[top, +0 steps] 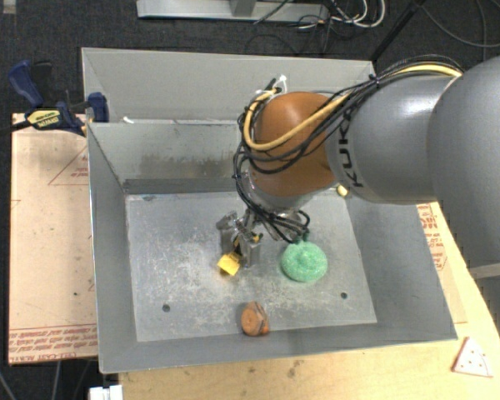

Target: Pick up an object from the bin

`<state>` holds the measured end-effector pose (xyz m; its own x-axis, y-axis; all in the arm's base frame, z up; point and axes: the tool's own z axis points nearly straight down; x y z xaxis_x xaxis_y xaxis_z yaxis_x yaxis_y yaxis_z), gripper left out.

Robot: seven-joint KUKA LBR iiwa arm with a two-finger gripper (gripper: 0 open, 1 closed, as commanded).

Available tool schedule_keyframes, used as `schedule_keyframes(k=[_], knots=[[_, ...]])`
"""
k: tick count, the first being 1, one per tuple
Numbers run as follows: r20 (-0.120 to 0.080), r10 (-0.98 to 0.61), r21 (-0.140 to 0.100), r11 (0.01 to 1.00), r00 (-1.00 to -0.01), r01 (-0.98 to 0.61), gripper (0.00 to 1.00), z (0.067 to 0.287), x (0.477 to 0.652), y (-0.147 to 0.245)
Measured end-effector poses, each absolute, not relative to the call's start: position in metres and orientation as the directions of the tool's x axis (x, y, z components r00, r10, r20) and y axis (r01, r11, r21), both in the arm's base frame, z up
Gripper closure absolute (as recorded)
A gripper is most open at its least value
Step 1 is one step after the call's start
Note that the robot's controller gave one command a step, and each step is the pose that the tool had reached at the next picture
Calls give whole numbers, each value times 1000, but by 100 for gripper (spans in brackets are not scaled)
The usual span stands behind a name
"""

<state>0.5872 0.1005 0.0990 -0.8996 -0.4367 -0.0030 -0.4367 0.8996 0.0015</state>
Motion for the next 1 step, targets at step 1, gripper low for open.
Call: schedule_keyframes(k=[1], knots=[[-3, -436, 2, 900, -900, -436, 100, 99, 587, 100]])
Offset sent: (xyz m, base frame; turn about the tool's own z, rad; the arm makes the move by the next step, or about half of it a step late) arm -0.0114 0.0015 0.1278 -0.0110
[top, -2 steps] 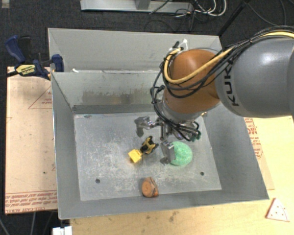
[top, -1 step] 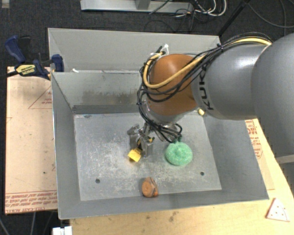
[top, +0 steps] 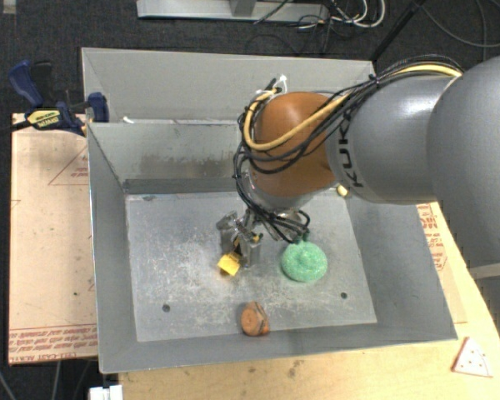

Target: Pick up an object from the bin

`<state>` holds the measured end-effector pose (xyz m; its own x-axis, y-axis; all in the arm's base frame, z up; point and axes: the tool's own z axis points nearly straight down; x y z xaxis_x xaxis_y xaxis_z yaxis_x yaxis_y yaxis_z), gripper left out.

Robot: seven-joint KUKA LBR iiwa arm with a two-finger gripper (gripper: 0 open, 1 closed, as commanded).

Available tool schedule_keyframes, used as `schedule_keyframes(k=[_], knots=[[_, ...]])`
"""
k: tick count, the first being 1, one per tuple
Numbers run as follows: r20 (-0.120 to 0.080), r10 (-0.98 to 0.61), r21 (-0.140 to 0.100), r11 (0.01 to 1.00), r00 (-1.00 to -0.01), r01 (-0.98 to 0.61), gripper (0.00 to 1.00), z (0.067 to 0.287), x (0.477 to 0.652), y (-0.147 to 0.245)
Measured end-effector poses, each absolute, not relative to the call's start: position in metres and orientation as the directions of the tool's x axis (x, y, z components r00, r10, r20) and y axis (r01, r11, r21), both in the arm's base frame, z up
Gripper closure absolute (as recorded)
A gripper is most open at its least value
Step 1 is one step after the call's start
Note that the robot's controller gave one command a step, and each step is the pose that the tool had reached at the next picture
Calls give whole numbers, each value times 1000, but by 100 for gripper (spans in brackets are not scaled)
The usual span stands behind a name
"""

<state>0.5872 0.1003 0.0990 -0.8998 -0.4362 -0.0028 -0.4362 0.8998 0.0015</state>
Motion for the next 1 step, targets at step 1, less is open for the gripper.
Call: schedule_keyframes(k=[1], knots=[[-4, -445, 0, 896, -896, -445, 100, 227, 577, 103]])
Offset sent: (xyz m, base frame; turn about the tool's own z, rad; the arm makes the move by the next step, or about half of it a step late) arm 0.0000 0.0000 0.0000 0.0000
